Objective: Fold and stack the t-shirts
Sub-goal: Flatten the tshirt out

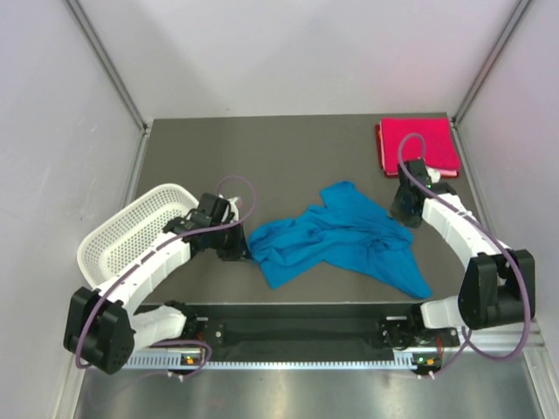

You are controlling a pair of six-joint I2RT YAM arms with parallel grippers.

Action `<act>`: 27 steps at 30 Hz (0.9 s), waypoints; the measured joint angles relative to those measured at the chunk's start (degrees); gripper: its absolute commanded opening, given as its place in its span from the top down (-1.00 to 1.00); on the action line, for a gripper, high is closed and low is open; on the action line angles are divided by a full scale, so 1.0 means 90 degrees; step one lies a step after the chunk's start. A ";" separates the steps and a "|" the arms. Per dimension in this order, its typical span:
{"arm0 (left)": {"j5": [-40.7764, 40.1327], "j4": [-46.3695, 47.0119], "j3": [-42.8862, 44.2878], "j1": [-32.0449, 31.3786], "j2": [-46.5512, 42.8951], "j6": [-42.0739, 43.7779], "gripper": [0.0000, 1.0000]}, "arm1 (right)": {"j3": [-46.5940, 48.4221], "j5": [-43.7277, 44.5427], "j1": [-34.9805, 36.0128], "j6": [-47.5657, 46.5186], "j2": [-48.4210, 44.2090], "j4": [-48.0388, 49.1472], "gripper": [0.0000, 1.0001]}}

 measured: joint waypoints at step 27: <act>-0.0656 -0.0350 0.0619 -0.0024 0.0036 0.0282 1.00 | 0.4107 -0.2458 0.0478 -0.1780 0.4539 0.1260 0.18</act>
